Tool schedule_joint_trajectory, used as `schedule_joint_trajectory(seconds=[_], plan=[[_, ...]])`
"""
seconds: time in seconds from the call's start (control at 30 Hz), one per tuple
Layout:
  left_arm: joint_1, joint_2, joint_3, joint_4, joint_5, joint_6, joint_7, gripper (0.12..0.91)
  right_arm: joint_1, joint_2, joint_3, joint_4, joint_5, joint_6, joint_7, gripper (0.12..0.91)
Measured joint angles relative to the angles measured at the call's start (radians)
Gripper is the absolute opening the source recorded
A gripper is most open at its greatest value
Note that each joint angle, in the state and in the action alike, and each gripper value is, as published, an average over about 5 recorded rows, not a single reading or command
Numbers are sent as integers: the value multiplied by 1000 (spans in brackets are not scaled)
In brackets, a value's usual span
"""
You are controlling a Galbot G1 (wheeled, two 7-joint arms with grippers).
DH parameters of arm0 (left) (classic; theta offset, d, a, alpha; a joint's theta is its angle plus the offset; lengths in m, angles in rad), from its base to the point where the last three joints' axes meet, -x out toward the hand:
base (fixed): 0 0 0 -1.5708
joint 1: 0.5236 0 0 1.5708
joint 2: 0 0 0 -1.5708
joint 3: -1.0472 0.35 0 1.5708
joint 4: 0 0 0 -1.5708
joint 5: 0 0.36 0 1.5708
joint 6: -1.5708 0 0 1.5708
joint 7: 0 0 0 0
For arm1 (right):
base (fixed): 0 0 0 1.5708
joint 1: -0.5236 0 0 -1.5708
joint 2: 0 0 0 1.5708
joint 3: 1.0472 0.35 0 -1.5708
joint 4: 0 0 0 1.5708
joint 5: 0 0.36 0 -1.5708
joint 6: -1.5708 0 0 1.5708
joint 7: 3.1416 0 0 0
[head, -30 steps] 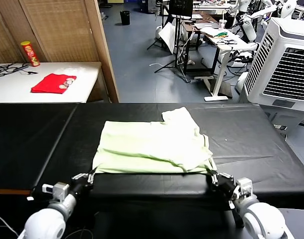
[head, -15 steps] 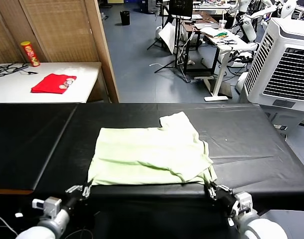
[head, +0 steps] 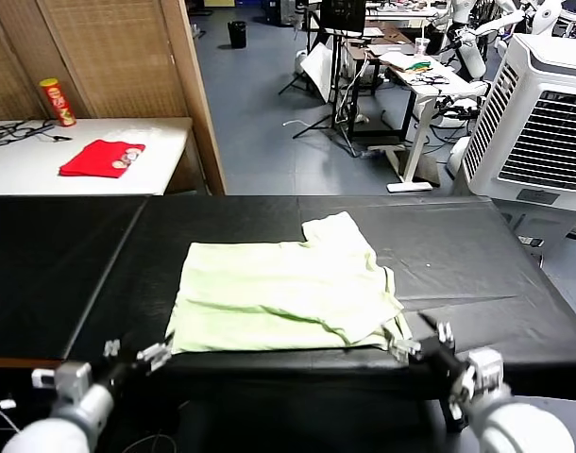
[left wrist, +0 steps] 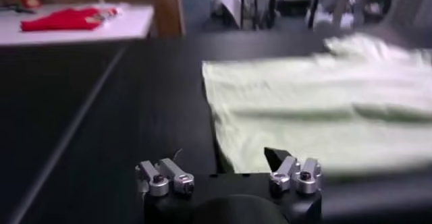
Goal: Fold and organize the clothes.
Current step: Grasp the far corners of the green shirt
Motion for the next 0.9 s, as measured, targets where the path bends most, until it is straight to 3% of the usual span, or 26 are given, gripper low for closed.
schedule_joint_trajectory(seconds=[0.17,0.4,0.6,0.7,0.9], plan=[[-240,39,85,142,-65,23,-5,798,257,18,-136,-200,8,11,33,798],[-542,67,260,374,-131,65,33,798,541,57,-301,-512,24,22,47,798],[-741,49,408,567,-108,86,44,798,712,89,-418,-733,61,48,51,798],[-813,28,462,657,-99,84,57,798,785,111,-463,-836,79,40,37,798],[-892,-2,515,784,-104,85,88,798,893,174,-502,-1023,75,20,-34,798]])
